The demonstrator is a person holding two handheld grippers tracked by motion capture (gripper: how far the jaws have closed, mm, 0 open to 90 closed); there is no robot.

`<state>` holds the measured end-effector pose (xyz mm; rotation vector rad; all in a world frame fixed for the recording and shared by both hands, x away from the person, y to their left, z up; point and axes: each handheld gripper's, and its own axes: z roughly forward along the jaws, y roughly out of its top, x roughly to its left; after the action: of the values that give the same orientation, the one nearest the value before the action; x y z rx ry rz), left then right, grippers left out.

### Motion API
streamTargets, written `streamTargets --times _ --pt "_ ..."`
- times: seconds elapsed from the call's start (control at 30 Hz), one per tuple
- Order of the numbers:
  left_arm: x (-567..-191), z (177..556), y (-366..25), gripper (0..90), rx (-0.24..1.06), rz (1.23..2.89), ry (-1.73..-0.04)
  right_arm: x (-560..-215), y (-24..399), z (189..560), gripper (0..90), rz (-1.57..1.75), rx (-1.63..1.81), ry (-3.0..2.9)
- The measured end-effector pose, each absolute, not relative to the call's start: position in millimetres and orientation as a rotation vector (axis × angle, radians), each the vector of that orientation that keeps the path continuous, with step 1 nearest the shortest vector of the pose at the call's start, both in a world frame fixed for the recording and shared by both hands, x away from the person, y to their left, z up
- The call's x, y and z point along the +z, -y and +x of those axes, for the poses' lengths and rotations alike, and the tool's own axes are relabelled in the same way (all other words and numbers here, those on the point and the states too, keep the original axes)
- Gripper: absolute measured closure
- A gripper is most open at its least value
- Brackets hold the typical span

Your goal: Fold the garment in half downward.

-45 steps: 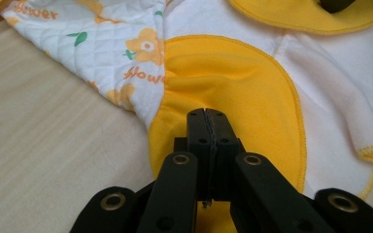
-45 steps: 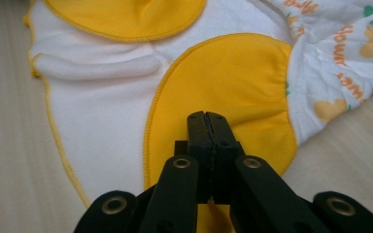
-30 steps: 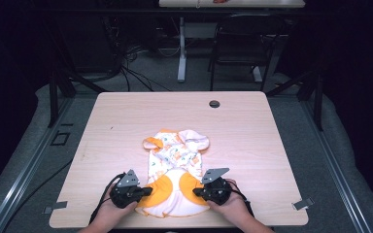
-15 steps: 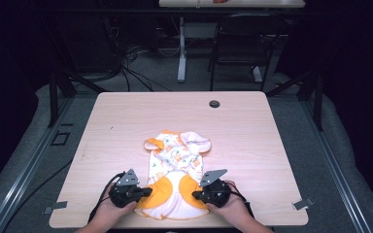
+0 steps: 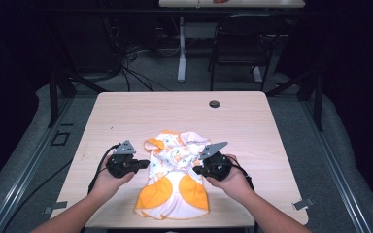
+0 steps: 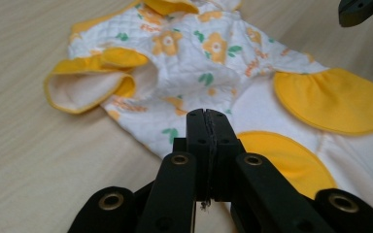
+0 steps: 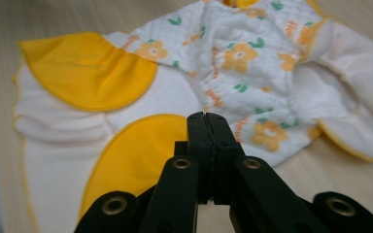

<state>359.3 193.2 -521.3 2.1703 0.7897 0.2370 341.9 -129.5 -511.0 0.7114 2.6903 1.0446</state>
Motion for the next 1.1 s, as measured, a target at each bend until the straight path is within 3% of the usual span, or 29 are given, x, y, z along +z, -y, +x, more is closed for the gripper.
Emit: streamTargets --times 0.67,1.1 --pt "-531.1 450.7 -165.4 89.8 0.284 2.18 -0.842 -515.6 108.4 447.8 90.0 0.813 0.936 -2.659" --pt "-543.3 480.1 -154.8 89.9 0.293 2.186 -0.877 -530.7 104.3 482.7 90.0 0.987 0.915 -2.564"
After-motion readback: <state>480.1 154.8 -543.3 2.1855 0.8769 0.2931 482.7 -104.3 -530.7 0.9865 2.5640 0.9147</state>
